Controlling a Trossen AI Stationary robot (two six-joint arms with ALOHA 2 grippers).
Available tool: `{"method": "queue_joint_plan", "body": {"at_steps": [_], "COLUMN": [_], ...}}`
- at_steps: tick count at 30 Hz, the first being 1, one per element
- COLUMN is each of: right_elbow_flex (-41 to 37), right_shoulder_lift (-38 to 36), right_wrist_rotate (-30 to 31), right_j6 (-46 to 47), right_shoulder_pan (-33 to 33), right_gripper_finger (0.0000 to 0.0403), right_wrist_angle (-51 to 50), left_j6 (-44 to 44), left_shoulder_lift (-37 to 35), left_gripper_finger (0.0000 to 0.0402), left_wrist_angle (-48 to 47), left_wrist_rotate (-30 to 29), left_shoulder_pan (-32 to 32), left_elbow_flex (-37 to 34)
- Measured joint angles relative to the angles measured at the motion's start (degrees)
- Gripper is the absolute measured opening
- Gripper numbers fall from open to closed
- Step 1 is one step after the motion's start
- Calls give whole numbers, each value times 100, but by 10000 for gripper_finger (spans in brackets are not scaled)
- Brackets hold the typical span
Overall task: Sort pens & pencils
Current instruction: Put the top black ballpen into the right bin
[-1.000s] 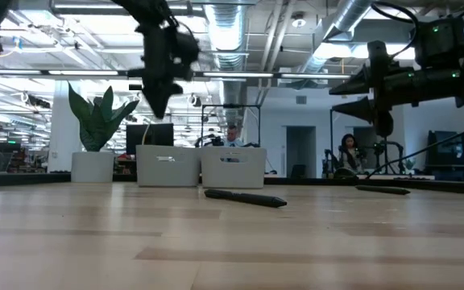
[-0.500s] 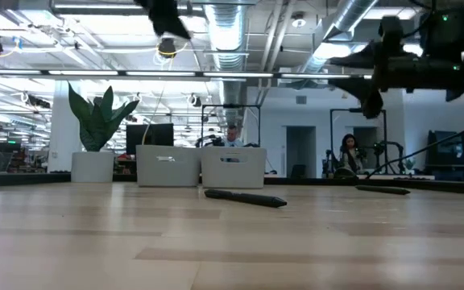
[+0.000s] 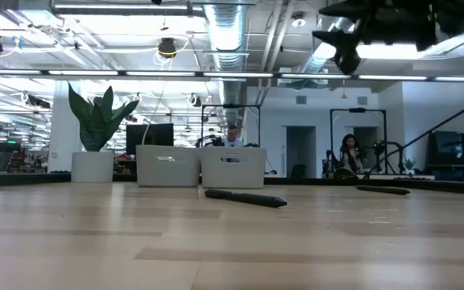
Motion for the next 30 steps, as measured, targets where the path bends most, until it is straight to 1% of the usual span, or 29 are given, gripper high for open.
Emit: {"method": "queue_joint_plan", "body": {"at_steps": [2, 5, 7, 10, 12, 16, 19, 23, 25, 27, 30], "right_elbow_flex": [442, 1056, 1398, 1804, 2048, 2408, 2555, 2546, 2506, 2463, 2382], "right_shoulder_lift": [0, 0, -2, -1, -1, 0, -3, 17, 87, 200, 381], "right_wrist_rotate": [-16, -22, -20, 56, 381, 1290, 1507, 1560, 1708, 1845, 1890], "right_j6": [-185, -379, -478, -511, -394, 119, 552, 1093, 1376, 1509, 1549], "right_shoulder_pan": [0, 0, 0, -2, -2, -4, -4, -2, 8, 9, 9], "right_gripper_finger": [217, 217, 217, 217, 217, 217, 217, 217, 217, 217, 217], "right_wrist_angle": [-861, -2120, -2774, -3548, -4014, -5162, -5887, -6453, -6755, -7045, -7285], "left_j6": [-116, -201, -225, -328, -404, -570, -635, -744, -824, -888, -816], "left_shoulder_lift": [-212, -676, -1077, -1758, -2230, -3157, -3860, -4733, -5098, -5429, -5825], "left_gripper_finger": [52, 52, 52, 52, 52, 52, 52, 52, 52, 52, 52], "left_wrist_angle": [396, 1144, 1551, 1862, 2088, 2423, 2582, 2622, 2668, 2697, 2693], "left_wrist_rotate": [-21, -73, -240, -468, -492, -525, -531, -551, -674, -845, -961], "left_shoulder_pan": [-53, -65, -65, -62, -62, -62, -62, -62, -62, -62, -62], "left_elbow_flex": [-461, -1350, -1960, -2802, -3306, -4240, -4791, -5481, -5834, -6116, -6446]}}
